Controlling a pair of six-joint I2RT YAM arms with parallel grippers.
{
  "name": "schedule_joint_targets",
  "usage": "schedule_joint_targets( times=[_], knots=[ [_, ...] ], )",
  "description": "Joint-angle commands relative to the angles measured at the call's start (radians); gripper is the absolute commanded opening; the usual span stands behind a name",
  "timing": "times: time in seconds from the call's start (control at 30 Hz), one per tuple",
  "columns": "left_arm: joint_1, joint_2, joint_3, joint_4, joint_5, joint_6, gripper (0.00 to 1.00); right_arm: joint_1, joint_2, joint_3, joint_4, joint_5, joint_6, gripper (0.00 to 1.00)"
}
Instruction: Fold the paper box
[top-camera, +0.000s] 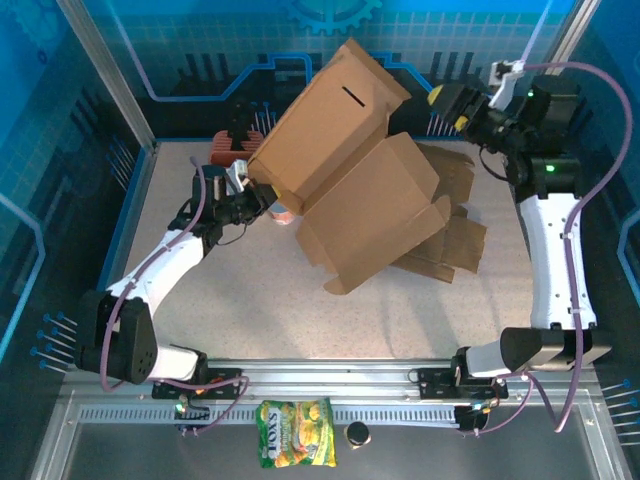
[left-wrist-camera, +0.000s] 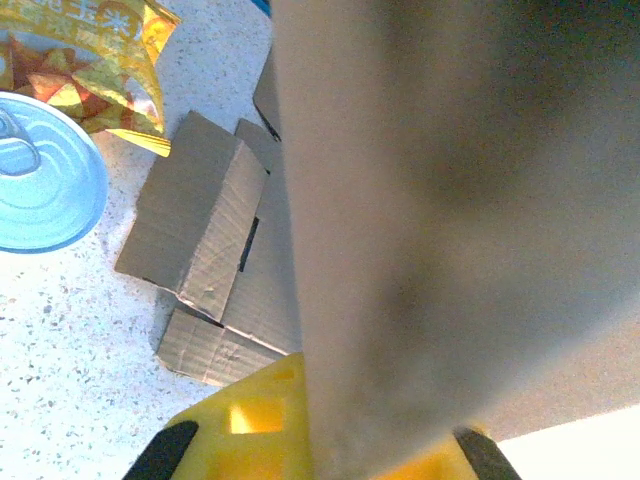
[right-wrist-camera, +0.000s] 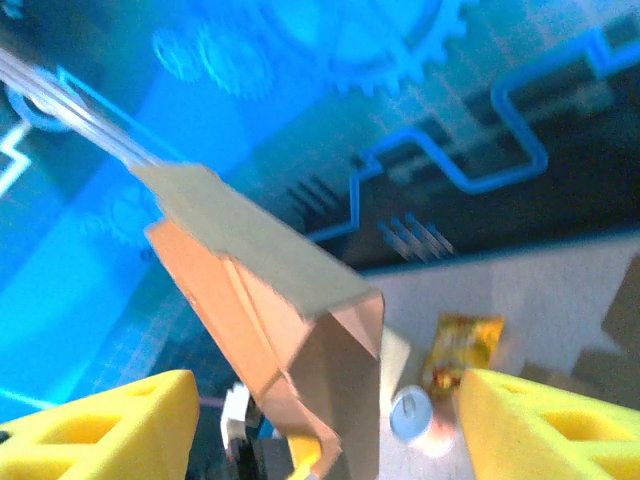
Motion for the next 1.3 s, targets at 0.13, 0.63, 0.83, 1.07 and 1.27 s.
schedule_joint_targets(
  times=[0.13, 0.63, 0.83, 1.07, 1.27],
  knots=[
    [0.027, 0.015, 0.059, -0.001, 0.077, 0.011, 0.00, -0.066, 0.290, 0.277, 0.273, -0.217, 0.172, 0.50],
    [0.053, 0.056, 0.068, -0.006, 0.143, 0.034, 0.00, 0.073, 0.690, 0.666, 0.474, -0.573, 0.408, 0.50],
    [0.053, 0.062, 0.074, -0.009, 0.147, 0.040, 0.00, 0.106, 0.668, 0.627, 0.409, -0.587, 0.350, 0.48],
    [0.053, 0.059, 0.074, -0.018, 0.144, 0.046, 0.00, 0.132, 0.635, 0.614, 0.295, -0.602, 0.259, 0.47],
    [0.053, 0.052, 0.071, -0.034, 0.139, 0.058, 0.00, 0.168, 0.594, 0.587, 0.176, -0.615, 0.153, 0.46]
  ],
)
